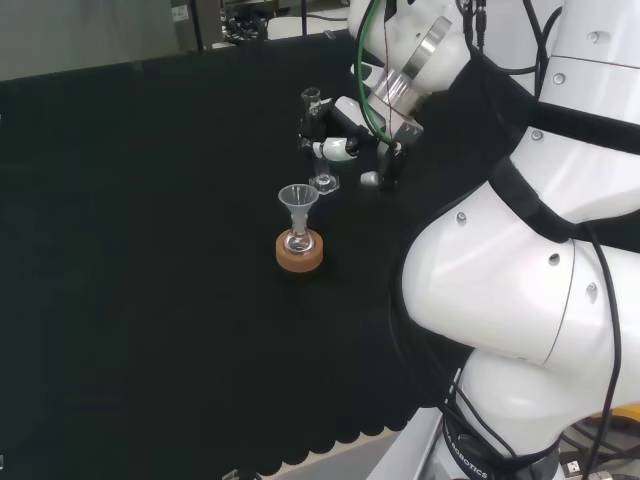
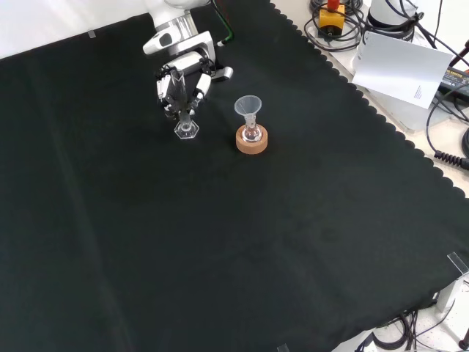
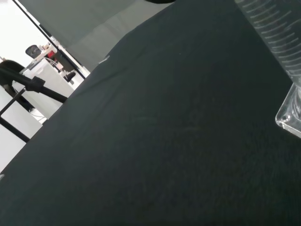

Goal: Put the graduated cylinder back on the table.

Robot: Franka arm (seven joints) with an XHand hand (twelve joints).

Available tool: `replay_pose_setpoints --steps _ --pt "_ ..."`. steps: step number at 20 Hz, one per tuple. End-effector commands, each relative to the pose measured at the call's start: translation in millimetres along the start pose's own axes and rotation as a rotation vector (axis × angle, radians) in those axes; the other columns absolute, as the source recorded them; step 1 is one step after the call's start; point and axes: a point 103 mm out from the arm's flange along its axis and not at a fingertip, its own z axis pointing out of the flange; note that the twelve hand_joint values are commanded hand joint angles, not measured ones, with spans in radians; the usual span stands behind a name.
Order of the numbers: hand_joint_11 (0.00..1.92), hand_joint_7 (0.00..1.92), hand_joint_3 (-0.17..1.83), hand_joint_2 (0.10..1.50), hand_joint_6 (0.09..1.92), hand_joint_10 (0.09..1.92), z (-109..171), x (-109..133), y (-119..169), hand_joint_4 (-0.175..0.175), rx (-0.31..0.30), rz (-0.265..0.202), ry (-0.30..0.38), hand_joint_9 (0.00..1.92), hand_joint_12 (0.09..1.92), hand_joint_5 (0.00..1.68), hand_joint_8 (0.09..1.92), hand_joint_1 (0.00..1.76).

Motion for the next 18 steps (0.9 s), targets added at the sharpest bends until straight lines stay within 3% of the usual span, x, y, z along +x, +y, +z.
replay_pose_setpoints --steps 1,8,18 --pt "1.15 0.99 0.0 1.18 1.19 0.12 10.4 -13.0 2.4 -0.175 -0.033 0.03 0.057 1.3 0.78 0.87 0.56 1.13" --pt "1.14 0.99 0.0 1.18 1.19 0.12 12.4 -21.0 6.0 -0.175 -0.06 0.029 0.08 1.3 0.78 0.87 0.57 1.13" --pt "1.14 0.98 0.0 1.18 1.19 0.12 12.1 -25.8 6.7 -0.175 -0.041 0.025 0.073 1.29 0.78 0.87 0.57 1.13"
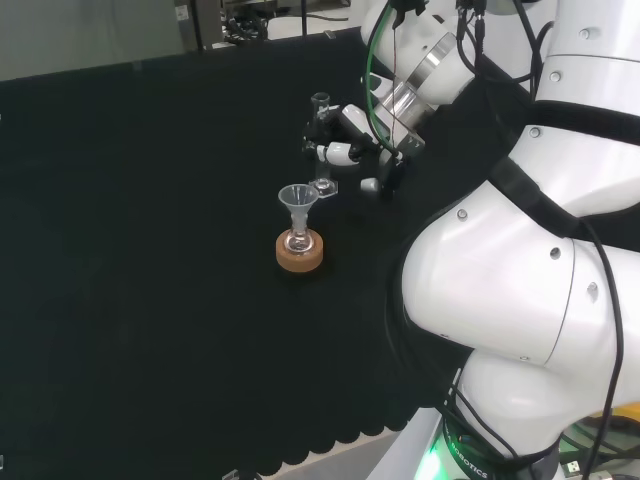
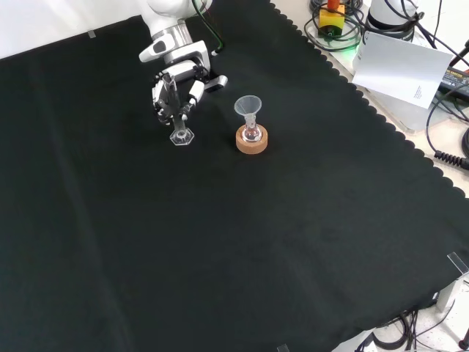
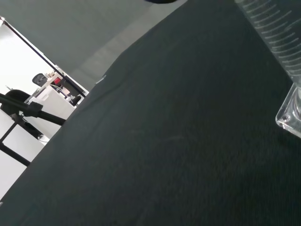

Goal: Put the graduated cylinder back on the table.

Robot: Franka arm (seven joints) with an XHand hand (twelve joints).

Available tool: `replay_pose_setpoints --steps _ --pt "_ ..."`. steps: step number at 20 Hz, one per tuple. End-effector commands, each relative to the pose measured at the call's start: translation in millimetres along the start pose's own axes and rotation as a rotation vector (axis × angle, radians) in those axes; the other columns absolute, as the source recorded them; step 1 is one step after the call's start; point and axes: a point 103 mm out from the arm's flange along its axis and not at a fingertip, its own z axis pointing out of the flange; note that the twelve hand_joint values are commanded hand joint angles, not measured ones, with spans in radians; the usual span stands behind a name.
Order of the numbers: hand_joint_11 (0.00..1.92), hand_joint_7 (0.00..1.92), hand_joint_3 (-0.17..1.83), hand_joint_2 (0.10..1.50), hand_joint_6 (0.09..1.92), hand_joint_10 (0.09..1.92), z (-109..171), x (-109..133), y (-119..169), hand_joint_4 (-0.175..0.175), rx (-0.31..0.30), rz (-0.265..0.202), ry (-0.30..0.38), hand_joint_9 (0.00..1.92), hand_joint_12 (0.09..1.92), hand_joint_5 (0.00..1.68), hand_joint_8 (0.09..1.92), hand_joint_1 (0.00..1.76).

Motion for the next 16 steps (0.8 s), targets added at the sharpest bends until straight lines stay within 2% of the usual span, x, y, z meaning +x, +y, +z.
replay_pose_setpoints --steps 1,6,7,10,13,16 --pt "1.14 0.98 0.0 1.18 1.19 0.12 0.7 -1.6 -0.3 -0.175 0.01 0.0 -0.006 1.29 0.78 0.87 0.57 1.13" --pt "1.1 0.89 0.0 1.19 1.2 0.11 3.4 -1.2 -1.7 -0.172 0.036 -0.008 0.009 1.24 0.85 0.85 0.62 1.12" --pt "1.06 0.87 0.0 1.18 1.19 0.11 4.0 -1.4 -2.1 -0.151 0.043 -0.007 0.018 1.23 0.88 0.86 0.63 1.12" --pt "0.89 0.77 0.0 1.18 1.19 0.09 4.2 -1.5 -3.8 -0.055 0.052 -0.003 0.032 1.16 1.03 0.86 0.64 1.07" --pt "0.72 0.66 -0.09 1.14 0.9 0.09 2.0 -1.4 -4.3 -0.038 0.068 0.005 0.039 1.07 1.12 0.73 0.63 1.04" --pt "0.57 0.58 -0.16 1.11 0.77 0.09 -1.3 -1.5 -4.4 -0.039 0.084 0.016 0.049 0.97 1.21 0.61 0.62 0.99"
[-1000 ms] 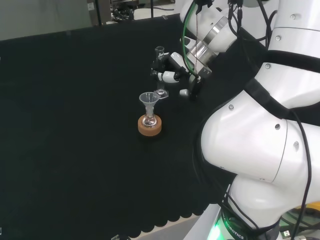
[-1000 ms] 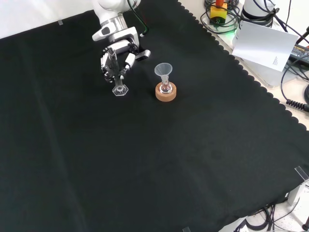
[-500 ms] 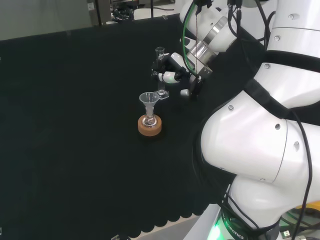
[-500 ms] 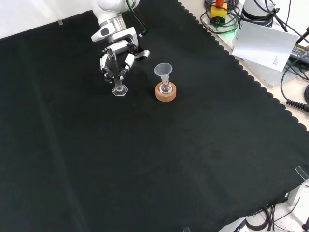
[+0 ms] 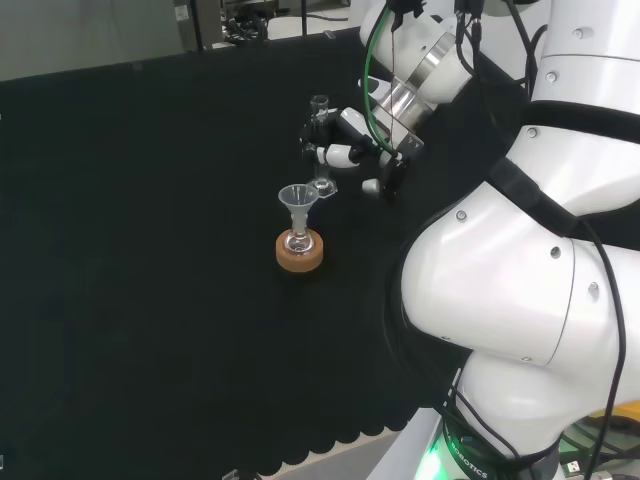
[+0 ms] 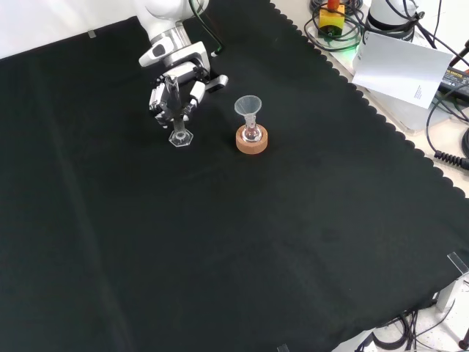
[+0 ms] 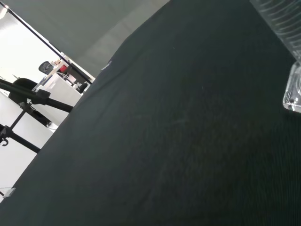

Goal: Put the graduated cylinder back on the table.

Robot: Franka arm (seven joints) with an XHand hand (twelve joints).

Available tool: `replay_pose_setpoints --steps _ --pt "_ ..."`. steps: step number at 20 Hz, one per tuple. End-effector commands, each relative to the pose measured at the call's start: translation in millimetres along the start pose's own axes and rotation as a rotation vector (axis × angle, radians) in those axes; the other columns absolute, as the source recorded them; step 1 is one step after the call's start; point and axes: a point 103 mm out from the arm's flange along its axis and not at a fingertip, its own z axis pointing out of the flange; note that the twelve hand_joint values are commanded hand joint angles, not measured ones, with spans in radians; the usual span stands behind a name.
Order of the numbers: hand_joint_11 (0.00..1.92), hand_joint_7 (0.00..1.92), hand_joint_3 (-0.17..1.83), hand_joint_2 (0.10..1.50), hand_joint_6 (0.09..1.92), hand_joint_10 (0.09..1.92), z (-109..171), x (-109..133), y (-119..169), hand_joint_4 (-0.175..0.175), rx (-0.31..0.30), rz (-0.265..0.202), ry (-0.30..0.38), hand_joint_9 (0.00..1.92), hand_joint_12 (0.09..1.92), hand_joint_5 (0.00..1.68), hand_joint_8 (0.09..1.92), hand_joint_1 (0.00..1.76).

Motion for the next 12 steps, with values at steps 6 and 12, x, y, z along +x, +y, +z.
replay_pose_setpoints --steps 6,12 --pt "0.45 0.44 -0.17 1.05 0.57 0.09 -13.3 3.2 0.7 -0.06 0.043 0.025 0.03 0.86 1.28 0.45 0.64 0.93" --pt "0.31 0.28 -0.17 1.02 0.31 0.09 -38.7 15.8 1.8 -0.07 0.008 0.046 -0.026 0.71 1.33 0.39 0.67 0.87"
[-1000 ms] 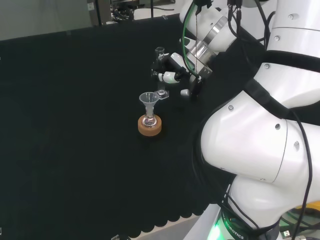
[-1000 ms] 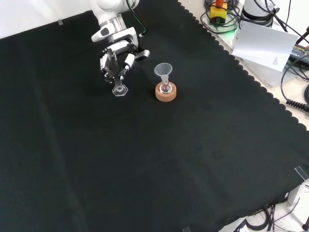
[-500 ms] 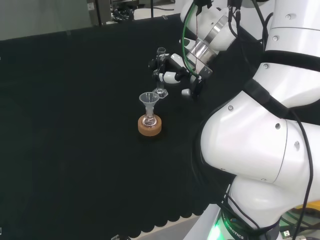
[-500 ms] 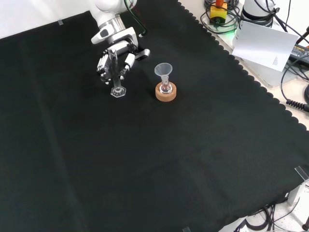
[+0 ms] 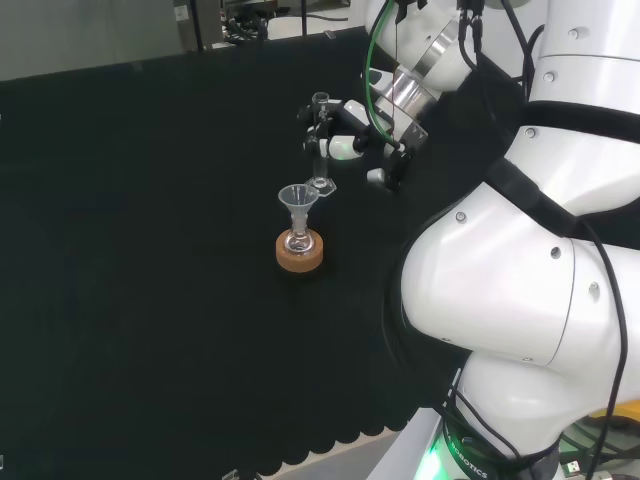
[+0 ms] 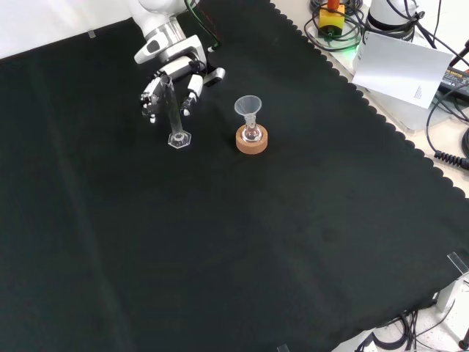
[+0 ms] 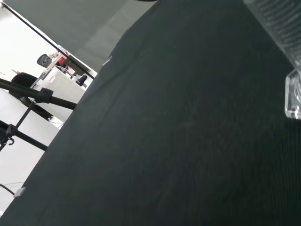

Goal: Put the graduated cylinder back on the table.

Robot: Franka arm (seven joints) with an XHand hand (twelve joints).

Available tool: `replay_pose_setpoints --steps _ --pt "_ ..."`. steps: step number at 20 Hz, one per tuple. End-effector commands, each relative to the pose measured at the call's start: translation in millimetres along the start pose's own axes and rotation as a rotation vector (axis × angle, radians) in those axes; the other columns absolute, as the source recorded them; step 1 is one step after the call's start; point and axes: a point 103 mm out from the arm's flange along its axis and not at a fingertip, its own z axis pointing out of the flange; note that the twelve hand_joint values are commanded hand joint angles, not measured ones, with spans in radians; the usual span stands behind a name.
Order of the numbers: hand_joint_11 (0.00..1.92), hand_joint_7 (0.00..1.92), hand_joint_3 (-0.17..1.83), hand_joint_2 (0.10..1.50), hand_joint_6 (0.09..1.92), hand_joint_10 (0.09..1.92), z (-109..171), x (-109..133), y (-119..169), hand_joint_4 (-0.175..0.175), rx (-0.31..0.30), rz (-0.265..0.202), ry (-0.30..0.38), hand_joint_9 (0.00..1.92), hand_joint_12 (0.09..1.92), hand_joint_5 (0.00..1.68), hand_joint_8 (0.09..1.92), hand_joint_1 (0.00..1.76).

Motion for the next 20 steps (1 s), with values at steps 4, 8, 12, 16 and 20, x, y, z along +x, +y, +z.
replay_pose_setpoints --steps 4,8,12,16,20 --pt "0.22 0.24 -0.17 1.01 0.18 0.19 -51.2 23.6 -7.5 -0.071 -0.059 0.042 -0.113 0.61 1.37 0.42 0.68 0.85" --pt "0.2 0.23 -0.17 1.01 0.1 0.57 -80.7 39.0 -19.8 -0.072 -0.086 0.054 -0.167 0.43 1.39 0.45 0.7 0.85" --pt "0.2 0.23 -0.17 1.01 0.09 0.65 -104.0 58.0 -36.6 -0.073 -0.103 0.07 -0.212 0.39 1.39 0.45 0.7 0.85" --pt "0.19 0.21 -0.17 1.01 0.09 0.65 -118.9 76.1 -57.0 -0.075 -0.12 0.082 -0.248 0.37 1.39 0.44 0.69 0.84" --pt "0.18 0.2 -0.17 1.01 0.09 0.66 -128.0 93.5 -74.2 -0.075 -0.138 0.087 -0.276 0.36 1.39 0.44 0.69 0.84"
